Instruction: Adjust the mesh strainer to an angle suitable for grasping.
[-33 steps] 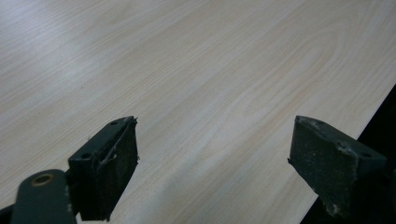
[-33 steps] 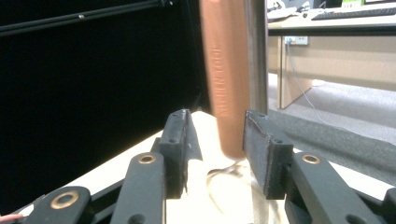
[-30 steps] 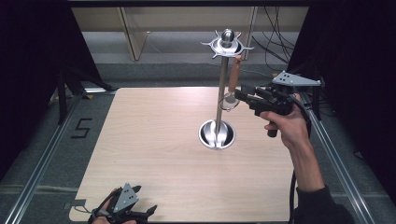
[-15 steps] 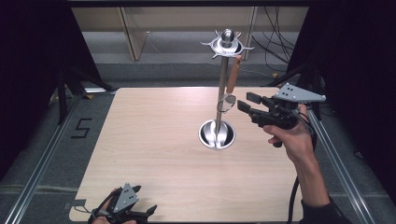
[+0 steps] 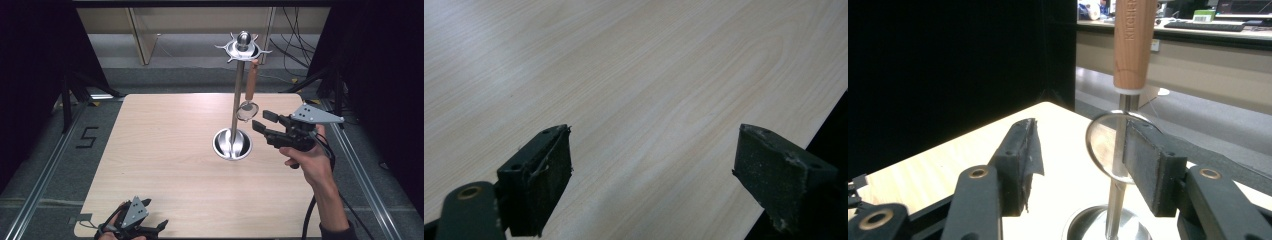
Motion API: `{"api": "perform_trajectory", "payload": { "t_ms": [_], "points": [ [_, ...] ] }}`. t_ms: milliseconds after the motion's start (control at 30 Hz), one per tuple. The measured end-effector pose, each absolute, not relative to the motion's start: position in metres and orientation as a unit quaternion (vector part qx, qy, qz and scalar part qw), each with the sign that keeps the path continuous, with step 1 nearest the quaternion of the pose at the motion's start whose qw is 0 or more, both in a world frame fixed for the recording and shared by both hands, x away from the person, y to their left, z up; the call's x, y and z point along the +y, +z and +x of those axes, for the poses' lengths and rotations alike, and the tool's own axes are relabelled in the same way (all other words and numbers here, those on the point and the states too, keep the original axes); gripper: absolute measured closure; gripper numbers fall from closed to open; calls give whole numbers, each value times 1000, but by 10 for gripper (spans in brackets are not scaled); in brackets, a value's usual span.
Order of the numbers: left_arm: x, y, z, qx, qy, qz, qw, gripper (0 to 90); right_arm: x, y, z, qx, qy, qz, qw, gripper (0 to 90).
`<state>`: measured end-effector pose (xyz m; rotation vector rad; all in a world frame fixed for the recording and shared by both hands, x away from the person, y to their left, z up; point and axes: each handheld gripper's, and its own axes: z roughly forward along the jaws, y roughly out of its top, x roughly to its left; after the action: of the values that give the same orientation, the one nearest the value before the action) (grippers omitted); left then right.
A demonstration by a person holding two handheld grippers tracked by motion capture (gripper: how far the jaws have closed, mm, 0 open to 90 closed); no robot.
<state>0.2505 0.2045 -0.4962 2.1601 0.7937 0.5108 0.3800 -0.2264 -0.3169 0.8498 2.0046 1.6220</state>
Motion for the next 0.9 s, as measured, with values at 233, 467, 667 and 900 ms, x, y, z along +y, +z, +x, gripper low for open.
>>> {"api": "perform_trajectory", "payload": {
  "t_ms": [233, 467, 667, 900],
  "points": [
    [204, -497, 249, 326, 193, 842, 385, 148, -226, -321, 378, 727, 576, 310, 209, 459],
    [204, -496, 249, 326, 190, 844, 382, 148, -223, -327, 375, 737, 564, 311, 207, 426],
    [205, -495, 251, 311, 198, 847, 382, 148, -220, -335, 375, 746, 556, 304, 205, 407],
    [205, -495, 251, 318, 197, 844, 384, 148, -214, -347, 374, 759, 542, 307, 188, 398]
  ]
}}
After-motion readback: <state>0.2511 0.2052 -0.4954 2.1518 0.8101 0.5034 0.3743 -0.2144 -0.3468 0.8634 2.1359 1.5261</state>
